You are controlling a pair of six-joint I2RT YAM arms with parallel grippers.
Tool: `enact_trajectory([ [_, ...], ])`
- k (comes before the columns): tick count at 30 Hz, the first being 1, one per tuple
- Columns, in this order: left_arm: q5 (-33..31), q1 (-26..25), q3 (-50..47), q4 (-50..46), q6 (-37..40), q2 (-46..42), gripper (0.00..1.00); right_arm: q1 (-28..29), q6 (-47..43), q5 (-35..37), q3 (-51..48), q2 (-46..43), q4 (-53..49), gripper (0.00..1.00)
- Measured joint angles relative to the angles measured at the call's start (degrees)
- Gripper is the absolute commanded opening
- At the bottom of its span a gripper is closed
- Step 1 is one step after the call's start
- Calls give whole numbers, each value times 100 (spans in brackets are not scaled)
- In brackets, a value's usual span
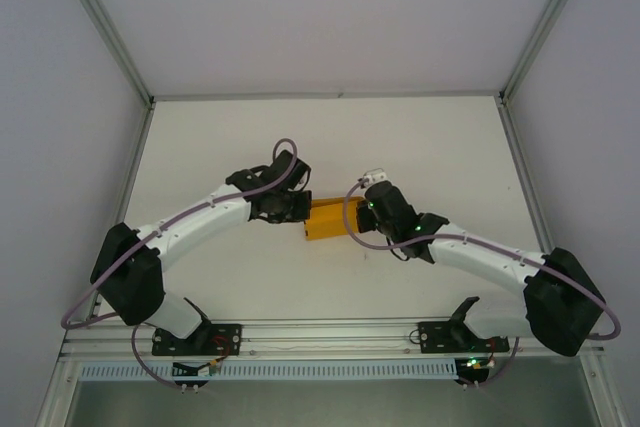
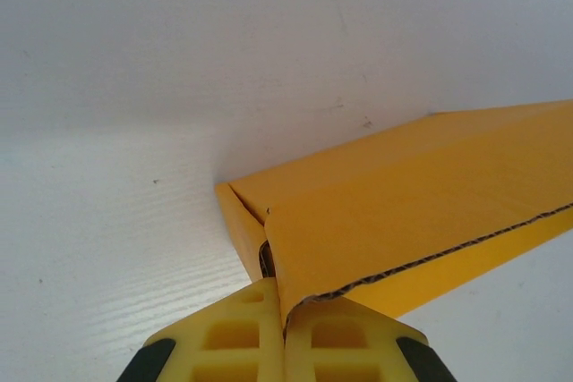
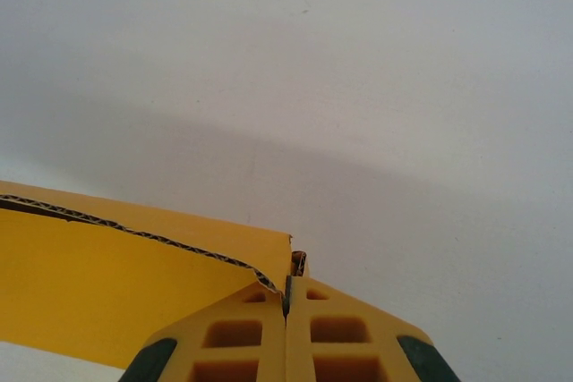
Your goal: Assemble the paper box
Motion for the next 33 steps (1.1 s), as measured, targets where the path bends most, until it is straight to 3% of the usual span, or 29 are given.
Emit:
enact_trajectory([
  [7, -1104, -542, -199, 391, -85, 81, 4, 9, 35, 114, -111, -31, 138, 0],
  [16, -1952, -1023, -1147, 1604, -398, -243, 4, 70, 13, 232, -621, -249, 723, 1],
  [21, -2594, -1467, -1182, 1753, -376, -153, 1, 66, 46, 229, -835, -535, 656, 16],
  [26, -2889, -1615, -1204, 1869, -378, -105, 0, 85, 188, 28, -892, -977, 52, 54],
  [33, -2953, -1641, -1235, 1910, -376, -125, 0, 96, 527, -208, -363, -1419, -1023, 69],
])
